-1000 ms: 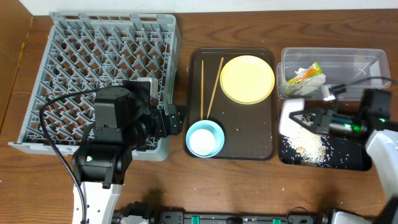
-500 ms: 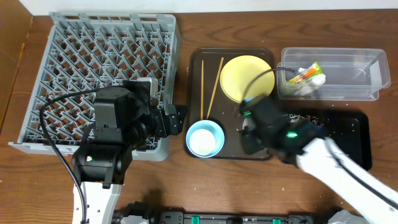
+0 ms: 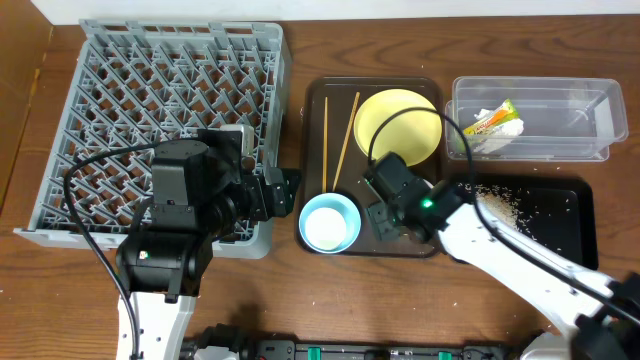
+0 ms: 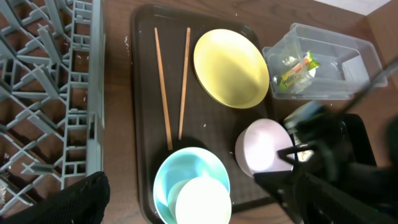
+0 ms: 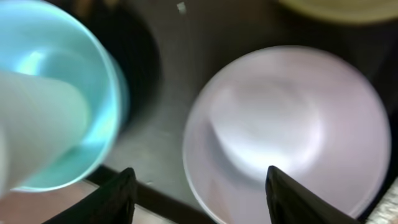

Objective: Sort waste into correct bins and load items into the dishwasher

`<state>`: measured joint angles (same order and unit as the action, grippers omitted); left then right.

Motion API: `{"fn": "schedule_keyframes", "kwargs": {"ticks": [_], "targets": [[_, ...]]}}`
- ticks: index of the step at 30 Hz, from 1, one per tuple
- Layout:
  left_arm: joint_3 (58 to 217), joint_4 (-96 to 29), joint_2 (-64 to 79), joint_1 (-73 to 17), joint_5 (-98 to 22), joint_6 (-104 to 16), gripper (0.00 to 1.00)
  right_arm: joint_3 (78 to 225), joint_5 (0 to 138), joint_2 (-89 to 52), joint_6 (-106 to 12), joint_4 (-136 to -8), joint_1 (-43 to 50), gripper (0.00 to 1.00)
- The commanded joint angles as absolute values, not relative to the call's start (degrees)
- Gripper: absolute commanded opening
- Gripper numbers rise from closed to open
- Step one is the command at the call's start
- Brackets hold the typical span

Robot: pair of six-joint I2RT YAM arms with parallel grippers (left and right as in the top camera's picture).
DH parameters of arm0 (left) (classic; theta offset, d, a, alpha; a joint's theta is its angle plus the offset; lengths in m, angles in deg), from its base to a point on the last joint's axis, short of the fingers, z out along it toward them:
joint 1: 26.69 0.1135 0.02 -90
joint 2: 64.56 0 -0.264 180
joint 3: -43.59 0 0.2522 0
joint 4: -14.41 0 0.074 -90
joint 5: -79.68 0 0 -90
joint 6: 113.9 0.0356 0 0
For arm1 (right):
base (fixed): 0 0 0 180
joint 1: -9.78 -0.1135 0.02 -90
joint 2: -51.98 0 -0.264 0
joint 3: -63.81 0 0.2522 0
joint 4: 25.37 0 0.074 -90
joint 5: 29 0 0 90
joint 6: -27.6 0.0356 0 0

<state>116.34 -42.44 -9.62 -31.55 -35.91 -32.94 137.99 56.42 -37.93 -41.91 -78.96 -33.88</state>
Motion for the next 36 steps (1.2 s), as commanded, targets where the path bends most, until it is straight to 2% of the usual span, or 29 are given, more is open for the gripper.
{"fn": "schedule_keyframes", "kwargs": {"ticks": [1,6,12,17,20,28,29,30,31,32,33,36], "targets": [[117.60,-42.20,-9.58,-31.20,-36.69,-33.02,0.95,144.50,56.60,-30.96,-42.81,-80.97,-32.17,0.66],[117.60,-42.53,-9.58,-31.20,-36.74,-33.02,0.95,147.76,60.97,-25.15,-44.67,-80.54,-31.06,0.72],[117.60,-46.79,-9.75,-30.53,-36.12,-30.49,0.95,146.47,72.16,-27.73,-42.24,-80.23,-31.89,0.65],[117.93,-46.93,-10.82,-27.27,-35.62,-32.87,0.95,145.95,72.20,-36.78,-39.46,-78.79,-34.12,0.58],[119.13,-47.56,-11.83,-23.93,-36.06,-35.87,0.95,145.95,73.84,-42.41,-39.44,-76.10,-35.15,0.57],[120.71,-50.84,-13.23,-13.70,-51.05,-35.87,0.95,145.97,76.11,-51.59,-38.63,-72.10,-35.93,0.53],[120.71,-51.52,-12.88,-11.90,-53.41,-35.84,0.95,145.97,76.11,-52.45,-38.63,-72.08,-35.93,0.50],[120.71,-51.80,-12.59,-10.79,-54.94,-35.84,0.95,145.97,76.11,-52.97,-38.61,-72.08,-35.93,0.37],[120.71,-51.91,-12.29,-9.81,-56.52,-35.82,0.95,145.97,76.42,-53.06,-38.63,-72.12,-35.87,0.15],[120.71,-52.02,-11.83,-8.67,-58.55,-35.82,0.95,145.99,76.86,-53.01,-38.68,-72.10,-35.74,0.04],[120.71,-52.02,-11.46,-7.88,-60.41,-35.80,0.95,146.17,77.36,-52.42,-38.92,-72.12,-35.49,0.01],[120.71,-51.95,-9.95,-5.92,-66.81,-35.71,0.95,146.65,79.57,-49.45,-39.75,-72.12,-34.01,0.01]]}}
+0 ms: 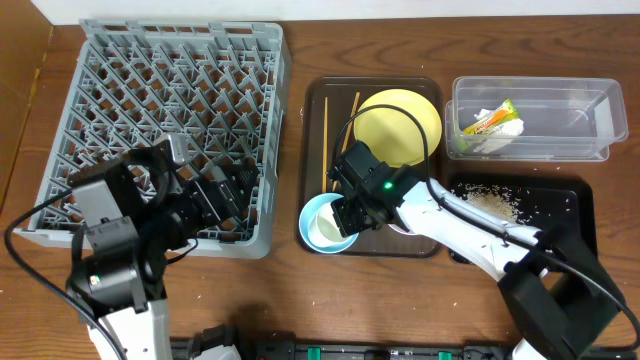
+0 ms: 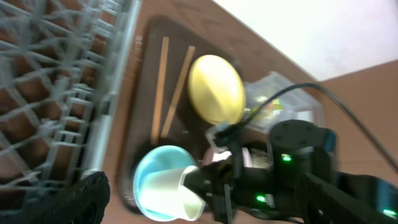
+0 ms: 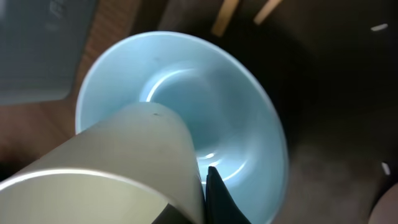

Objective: Sort waste into correct bins and load items into the dishwasher

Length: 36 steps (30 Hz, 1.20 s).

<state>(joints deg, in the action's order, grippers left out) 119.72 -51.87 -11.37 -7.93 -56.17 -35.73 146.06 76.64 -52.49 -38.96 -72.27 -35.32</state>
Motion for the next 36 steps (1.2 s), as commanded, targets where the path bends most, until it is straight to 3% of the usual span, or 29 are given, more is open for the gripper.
{"fn": "schedule_keyframes", "kwargs": {"ticks": [1,7,12,16,36], "targets": [[120.71,-51.95,-9.44,-5.57,-68.63,-35.56,0.95,146.84,80.55,-48.03,-40.36,-72.14,-33.27,0.01],[120.71,-51.60,-5.47,-5.22,-82.44,-35.56,0.84,147.00,92.33,-35.64,-44.62,-72.01,-24.22,0.01],[120.71,-49.92,-2.82,-5.24,-98.63,-35.56,0.84,147.00,117.82,-27.64,-51.92,-67.03,-14.18,0.01],[120.71,-49.44,-2.56,-6.48,-100.45,-36.70,0.84,147.00,131.46,-26.37,-51.66,-60.47,-11.23,0.01],[120.71,-47.23,-2.87,-26.81,-100.45,-36.72,0.84,146.97,127.17,-27.81,-50.24,-51.73,-19.54,0.01]]}}
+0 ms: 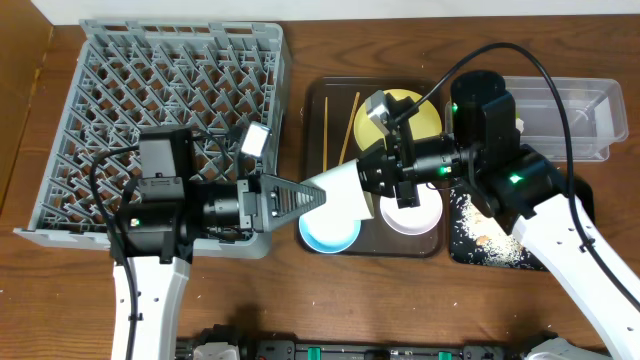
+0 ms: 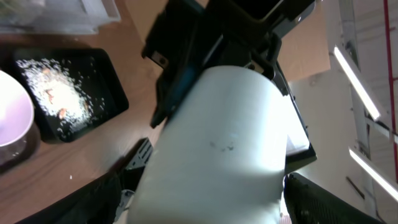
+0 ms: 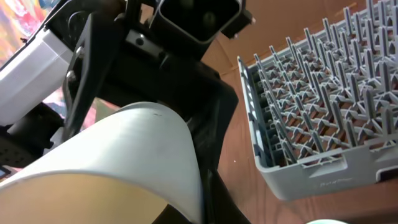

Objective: Sort waste into correct bins and load items into the dishwasher

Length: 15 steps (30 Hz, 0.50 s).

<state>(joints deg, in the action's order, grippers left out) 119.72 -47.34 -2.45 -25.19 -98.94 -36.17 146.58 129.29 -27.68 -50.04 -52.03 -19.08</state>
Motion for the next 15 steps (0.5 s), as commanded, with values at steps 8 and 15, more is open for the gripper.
{"fn": "schedule_keyframes", "kwargs": {"ticks": [8,15], "targets": [[120.71,-46.99,-2.87,-27.79,-100.43,-36.70,0.71,146.97,124.00,-27.86,-50.24,-51.75,-19.56,0.01],[120.71,-45.72,-2.87,-27.79,-100.41,-36.70,0.62,146.97,123.54,-27.86,-50.26,-51.73,-20.76,0.03]]}}
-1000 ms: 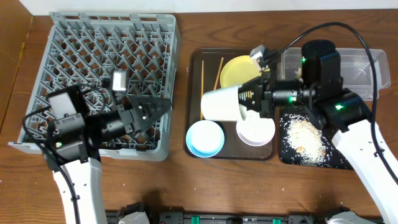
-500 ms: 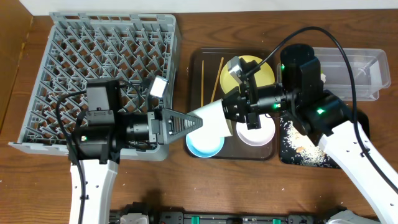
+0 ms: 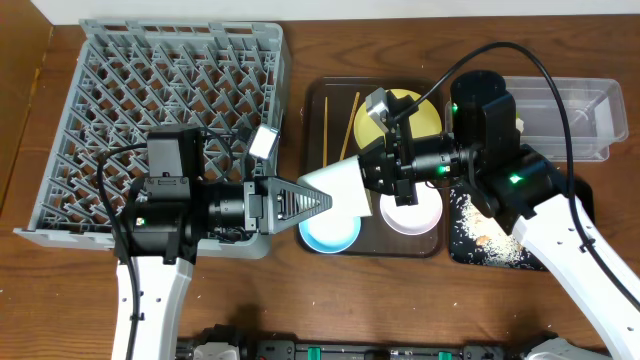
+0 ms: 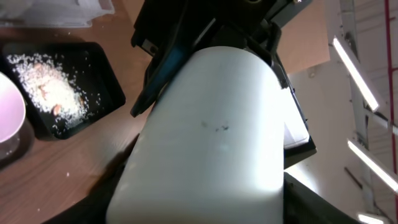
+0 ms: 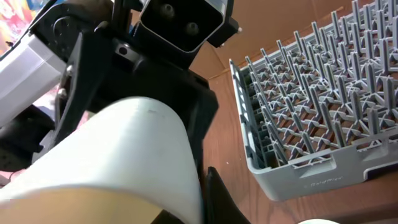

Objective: Sort waste into correct bins and load items into the dishwasher

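Observation:
A white cup [image 3: 338, 186] hangs on its side above the blue bowl [image 3: 330, 232], its base pointing left. My right gripper [image 3: 368, 178] is shut on the cup's rim, one finger [image 5: 214, 196] pressed against the outside of the wall. My left gripper [image 3: 305, 200] faces it from the left, open, with its fingers either side of the cup's base. The cup [image 4: 211, 137] fills the left wrist view. In the right wrist view the cup [image 5: 124, 162] hides most of the left gripper.
The dark tray [image 3: 315, 100] holds the blue bowl, two chopsticks [image 3: 325, 130], a yellow plate [image 3: 425, 110] and a pink bowl [image 3: 412, 215]. The grey dish rack [image 3: 150, 90] stands at the left. A clear bin [image 3: 580, 120] with wrappers and a black tray [image 3: 520, 240] of rice are at the right.
My left gripper has moved a little to the right, so the cup's base sits deeper between its open fingers. The right gripper and the cup have hardly shifted.
The cup first stood in the blue bowl while my right gripper hung open over the pink bowl. Then the right gripper was at the cup's rim in the bowl. Later it held the cup sideways above the tray, facing the left gripper, which now straddles the base.

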`<state>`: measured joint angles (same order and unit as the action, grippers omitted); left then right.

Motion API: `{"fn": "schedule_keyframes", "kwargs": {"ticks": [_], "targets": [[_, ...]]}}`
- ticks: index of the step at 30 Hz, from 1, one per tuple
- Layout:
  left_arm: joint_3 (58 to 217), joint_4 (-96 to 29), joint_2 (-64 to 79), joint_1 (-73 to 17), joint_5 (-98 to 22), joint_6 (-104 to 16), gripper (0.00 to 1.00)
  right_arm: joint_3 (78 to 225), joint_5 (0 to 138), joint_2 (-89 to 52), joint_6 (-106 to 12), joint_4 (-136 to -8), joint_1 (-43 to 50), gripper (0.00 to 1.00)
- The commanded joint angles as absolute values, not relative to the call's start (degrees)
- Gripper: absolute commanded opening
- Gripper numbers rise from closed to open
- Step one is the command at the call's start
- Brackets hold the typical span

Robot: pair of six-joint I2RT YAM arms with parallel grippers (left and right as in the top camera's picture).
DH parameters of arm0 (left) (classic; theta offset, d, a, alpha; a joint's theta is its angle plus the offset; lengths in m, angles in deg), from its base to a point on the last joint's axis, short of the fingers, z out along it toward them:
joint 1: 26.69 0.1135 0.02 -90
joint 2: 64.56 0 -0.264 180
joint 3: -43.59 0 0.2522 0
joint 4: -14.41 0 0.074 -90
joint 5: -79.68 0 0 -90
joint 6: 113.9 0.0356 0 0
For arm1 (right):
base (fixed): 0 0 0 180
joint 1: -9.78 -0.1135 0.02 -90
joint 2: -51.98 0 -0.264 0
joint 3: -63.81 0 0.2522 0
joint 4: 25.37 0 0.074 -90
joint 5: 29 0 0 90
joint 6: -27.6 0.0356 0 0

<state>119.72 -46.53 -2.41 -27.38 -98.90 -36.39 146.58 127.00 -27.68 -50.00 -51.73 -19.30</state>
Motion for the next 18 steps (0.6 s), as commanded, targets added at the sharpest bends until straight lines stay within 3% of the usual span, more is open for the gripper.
{"fn": "schedule_keyframes", "kwargs": {"ticks": [1,3,6,11,18], "targets": [[120.71,-44.76,-2.84,-27.79,-100.41,-36.70,0.56,146.97,123.52,-27.86,-50.26,-51.73,-21.03,0.24],[120.71,-42.86,-2.84,-27.73,-99.79,-36.72,0.50,146.97,123.52,-27.86,-50.24,-51.73,-20.76,0.60],[120.71,-41.20,-2.87,-27.38,-94.94,-36.67,0.49,146.97,123.57,-27.79,-50.17,-51.77,-18.58,0.78],[120.71,-40.04,-2.87,-24.34,-84.80,-36.65,0.47,146.97,127.24,-27.66,-46.85,-51.93,-11.23,0.79],[120.71,-40.67,-2.91,-10.96,-72.91,-36.74,0.46,146.97,126.91,-27.64,-44.54,-62.44,-5.24,0.78]]}}
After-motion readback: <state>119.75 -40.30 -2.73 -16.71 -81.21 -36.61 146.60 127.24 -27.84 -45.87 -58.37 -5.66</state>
